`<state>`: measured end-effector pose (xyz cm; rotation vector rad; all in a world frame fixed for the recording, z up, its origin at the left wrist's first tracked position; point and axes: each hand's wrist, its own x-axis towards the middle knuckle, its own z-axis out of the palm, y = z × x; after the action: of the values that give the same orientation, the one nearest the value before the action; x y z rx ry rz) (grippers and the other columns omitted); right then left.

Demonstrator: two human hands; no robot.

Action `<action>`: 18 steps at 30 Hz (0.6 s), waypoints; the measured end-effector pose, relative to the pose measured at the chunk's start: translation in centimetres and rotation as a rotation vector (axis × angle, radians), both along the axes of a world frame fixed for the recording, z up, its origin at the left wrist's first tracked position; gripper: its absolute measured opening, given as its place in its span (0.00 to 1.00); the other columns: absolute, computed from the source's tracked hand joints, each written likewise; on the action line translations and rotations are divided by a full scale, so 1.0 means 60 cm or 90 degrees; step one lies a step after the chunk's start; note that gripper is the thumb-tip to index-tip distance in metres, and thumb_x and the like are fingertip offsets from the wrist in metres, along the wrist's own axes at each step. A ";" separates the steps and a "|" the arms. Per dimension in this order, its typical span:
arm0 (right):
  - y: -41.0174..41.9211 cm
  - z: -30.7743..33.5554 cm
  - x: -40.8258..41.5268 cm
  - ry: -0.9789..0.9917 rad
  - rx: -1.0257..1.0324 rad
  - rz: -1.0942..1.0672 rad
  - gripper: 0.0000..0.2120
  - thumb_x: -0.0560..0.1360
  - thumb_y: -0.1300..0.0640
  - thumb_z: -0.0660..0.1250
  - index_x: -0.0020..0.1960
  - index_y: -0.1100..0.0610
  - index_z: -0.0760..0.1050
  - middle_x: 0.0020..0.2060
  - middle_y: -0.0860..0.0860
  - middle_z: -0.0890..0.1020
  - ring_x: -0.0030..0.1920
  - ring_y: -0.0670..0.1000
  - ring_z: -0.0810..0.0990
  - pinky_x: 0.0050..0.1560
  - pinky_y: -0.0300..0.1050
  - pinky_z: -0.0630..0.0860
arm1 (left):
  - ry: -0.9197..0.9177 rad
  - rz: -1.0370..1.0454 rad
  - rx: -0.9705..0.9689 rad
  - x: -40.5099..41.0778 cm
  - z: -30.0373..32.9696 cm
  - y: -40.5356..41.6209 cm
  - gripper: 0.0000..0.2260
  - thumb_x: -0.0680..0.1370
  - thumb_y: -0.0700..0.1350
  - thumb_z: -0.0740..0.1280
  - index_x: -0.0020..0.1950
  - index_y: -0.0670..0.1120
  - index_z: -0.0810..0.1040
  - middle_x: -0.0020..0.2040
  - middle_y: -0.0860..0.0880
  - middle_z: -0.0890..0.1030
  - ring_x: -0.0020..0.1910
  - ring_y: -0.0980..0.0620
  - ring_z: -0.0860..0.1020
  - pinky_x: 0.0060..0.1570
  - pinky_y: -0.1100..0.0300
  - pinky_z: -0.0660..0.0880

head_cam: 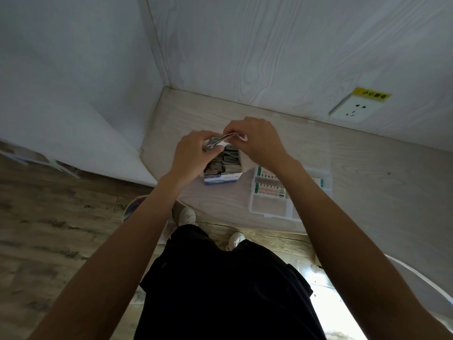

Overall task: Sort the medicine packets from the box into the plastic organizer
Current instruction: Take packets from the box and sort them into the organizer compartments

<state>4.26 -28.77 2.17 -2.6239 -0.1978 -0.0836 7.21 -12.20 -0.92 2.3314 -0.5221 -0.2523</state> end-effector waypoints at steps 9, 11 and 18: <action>-0.013 -0.008 -0.005 -0.044 0.158 -0.024 0.07 0.72 0.55 0.70 0.48 0.55 0.83 0.40 0.49 0.83 0.35 0.44 0.77 0.37 0.36 0.71 | 0.039 -0.034 0.018 0.004 -0.013 -0.003 0.13 0.78 0.53 0.61 0.56 0.48 0.77 0.46 0.45 0.79 0.42 0.46 0.78 0.43 0.53 0.74; -0.015 -0.013 -0.008 -0.043 0.170 -0.025 0.08 0.73 0.55 0.69 0.50 0.56 0.83 0.40 0.49 0.83 0.36 0.43 0.77 0.38 0.32 0.69 | 0.031 -0.039 0.028 0.006 -0.010 -0.006 0.13 0.78 0.51 0.63 0.56 0.45 0.78 0.45 0.45 0.81 0.41 0.47 0.79 0.40 0.55 0.73; -0.023 -0.007 -0.015 -0.046 0.244 -0.104 0.07 0.75 0.55 0.67 0.46 0.58 0.82 0.33 0.46 0.78 0.31 0.40 0.75 0.32 0.28 0.66 | 0.018 -0.050 0.000 0.007 0.000 -0.005 0.14 0.78 0.45 0.64 0.62 0.41 0.76 0.51 0.43 0.82 0.40 0.55 0.77 0.34 0.74 0.69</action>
<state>3.35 -30.13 1.77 -2.2514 0.0095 -0.2468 7.66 -12.52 -0.92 2.3067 -0.6005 -0.3211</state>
